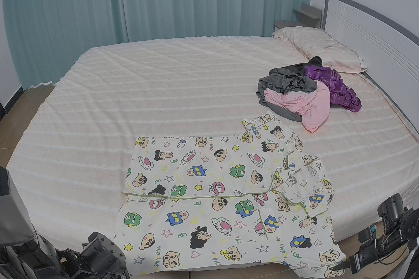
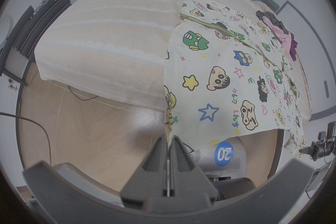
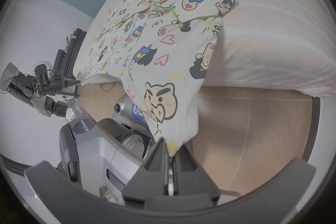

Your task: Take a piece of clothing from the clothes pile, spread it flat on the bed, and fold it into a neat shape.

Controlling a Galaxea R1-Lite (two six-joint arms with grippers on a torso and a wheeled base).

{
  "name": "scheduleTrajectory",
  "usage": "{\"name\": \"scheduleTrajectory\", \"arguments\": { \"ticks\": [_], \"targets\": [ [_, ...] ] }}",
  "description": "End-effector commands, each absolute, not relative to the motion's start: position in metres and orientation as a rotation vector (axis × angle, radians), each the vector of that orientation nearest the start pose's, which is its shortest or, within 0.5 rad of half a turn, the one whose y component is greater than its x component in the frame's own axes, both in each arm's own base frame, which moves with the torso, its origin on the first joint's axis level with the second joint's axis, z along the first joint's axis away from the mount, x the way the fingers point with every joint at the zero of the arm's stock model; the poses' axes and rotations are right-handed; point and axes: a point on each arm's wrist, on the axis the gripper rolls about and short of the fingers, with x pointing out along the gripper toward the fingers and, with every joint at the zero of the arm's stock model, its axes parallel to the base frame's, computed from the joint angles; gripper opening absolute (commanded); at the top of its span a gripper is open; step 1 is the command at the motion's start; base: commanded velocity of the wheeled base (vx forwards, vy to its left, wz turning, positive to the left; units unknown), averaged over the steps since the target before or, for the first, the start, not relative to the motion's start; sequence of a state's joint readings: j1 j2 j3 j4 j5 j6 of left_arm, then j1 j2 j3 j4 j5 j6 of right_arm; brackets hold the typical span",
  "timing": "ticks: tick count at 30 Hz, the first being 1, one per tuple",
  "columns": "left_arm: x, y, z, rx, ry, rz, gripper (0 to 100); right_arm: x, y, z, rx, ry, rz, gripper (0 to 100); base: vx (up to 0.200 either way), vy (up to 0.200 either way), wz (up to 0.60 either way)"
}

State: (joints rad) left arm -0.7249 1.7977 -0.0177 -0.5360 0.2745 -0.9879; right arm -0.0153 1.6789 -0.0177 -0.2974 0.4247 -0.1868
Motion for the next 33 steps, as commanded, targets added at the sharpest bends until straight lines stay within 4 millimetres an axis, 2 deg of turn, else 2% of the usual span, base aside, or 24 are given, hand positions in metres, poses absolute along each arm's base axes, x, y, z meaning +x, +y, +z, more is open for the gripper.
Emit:
{"name": "scheduleTrajectory", "arguments": {
  "ticks": [1, 5, 8, 12, 13, 17, 19, 26, 33],
  "targets": [
    [0.1, -0.084, 0.01, -0.248, 1.158, 0.169, 0, 0.105, 0.008, 0.021, 0.137, 1.299, 0.473, 0, 0.0, 0.0, 0.0],
    [0.1, -0.084, 0.014, -0.263, 1.139, 0.158, 0, 0.103, 0.008, 0.025, 0.131, 1.263, 0.471, 0, 0.0, 0.0, 0.0],
    [0.104, -0.085, 0.024, -0.323, 1.082, 0.134, 0, 0.104, 0.007, 0.031, 0.129, 1.209, 0.47, 0, 0.0, 0.0, 0.0],
    [0.123, -0.083, 0.047, -0.428, 0.993, 0.159, 0, 0.111, 0.008, 0.044, 0.147, 1.099, 0.492, 0, 0.0, 0.0, 0.0],
    [0.123, -0.083, 0.047, -0.428, 0.993, 0.159, 0, 0.111, 0.008, 0.044, 0.147, 1.099, 0.492, 0, 0.0, 0.0, 0.0],
    [0.138, -0.081, 0.072, -0.52, 0.994, 0.148, 0, 0.126, 0.009, 0.057, 0.238, 1.033, 0.488, 0, 0.0, 0.0, 0.0],
    [0.146, -0.08, 0.078, -0.551, 1.008, 0.154, 0, 0.134, 0.008, 0.062, 0.257, 1.015, 0.476, 0, 0.0, 0.0, 0.0],
    [0.176, -0.074, 0.079, -0.604, 1.025, 0.202, 0, 0.157, 0.009, 0.073, 0.299, 0.974, 0.453, 0, 0.0, 0.0, 0.0],
    [0.203, -0.075, 0.071, -0.631, 1.057, 0.237, 0, 0.178, 0.009, 0.074, 0.331, 0.985, 0.435, 0, 0.0, 0.0, 0.0]
  ]
}}
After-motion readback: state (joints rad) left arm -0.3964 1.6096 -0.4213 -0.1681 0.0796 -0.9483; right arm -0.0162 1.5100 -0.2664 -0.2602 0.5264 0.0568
